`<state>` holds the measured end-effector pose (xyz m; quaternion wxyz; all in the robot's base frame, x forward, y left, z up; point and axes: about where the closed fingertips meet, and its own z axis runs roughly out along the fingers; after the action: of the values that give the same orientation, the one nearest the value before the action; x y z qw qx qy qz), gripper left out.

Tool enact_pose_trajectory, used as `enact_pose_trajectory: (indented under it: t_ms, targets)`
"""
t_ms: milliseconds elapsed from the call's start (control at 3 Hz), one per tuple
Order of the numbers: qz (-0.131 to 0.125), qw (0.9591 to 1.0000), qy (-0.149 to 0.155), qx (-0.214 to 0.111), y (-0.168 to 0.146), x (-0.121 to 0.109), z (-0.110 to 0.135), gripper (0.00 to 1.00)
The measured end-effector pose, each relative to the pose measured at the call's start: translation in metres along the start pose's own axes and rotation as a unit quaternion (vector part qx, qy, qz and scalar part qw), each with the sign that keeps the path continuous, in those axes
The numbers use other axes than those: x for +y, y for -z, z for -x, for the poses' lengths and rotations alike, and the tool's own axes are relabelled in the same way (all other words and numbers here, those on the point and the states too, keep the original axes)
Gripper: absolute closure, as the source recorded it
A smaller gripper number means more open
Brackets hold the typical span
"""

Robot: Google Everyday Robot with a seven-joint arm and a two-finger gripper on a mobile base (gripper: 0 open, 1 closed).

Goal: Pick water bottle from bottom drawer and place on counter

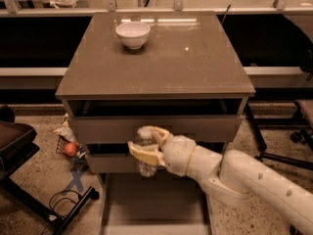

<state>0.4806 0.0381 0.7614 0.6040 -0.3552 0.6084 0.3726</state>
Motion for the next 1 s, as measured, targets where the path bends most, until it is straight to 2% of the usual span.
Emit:
enact_pose_trajectory:
  t_ms: [333,667,1000]
  targets:
    - [-0.034,0.9991,0.026,0.007,-0.012,-0.002,0.073,1.00]
    - [-0.060,0.9973,0.040,0.011,-0.021,-0.012,0.124,1.00]
    - [-0.097,0.9933,0.059,0.022,-0.025,-0.031,0.175,1.00]
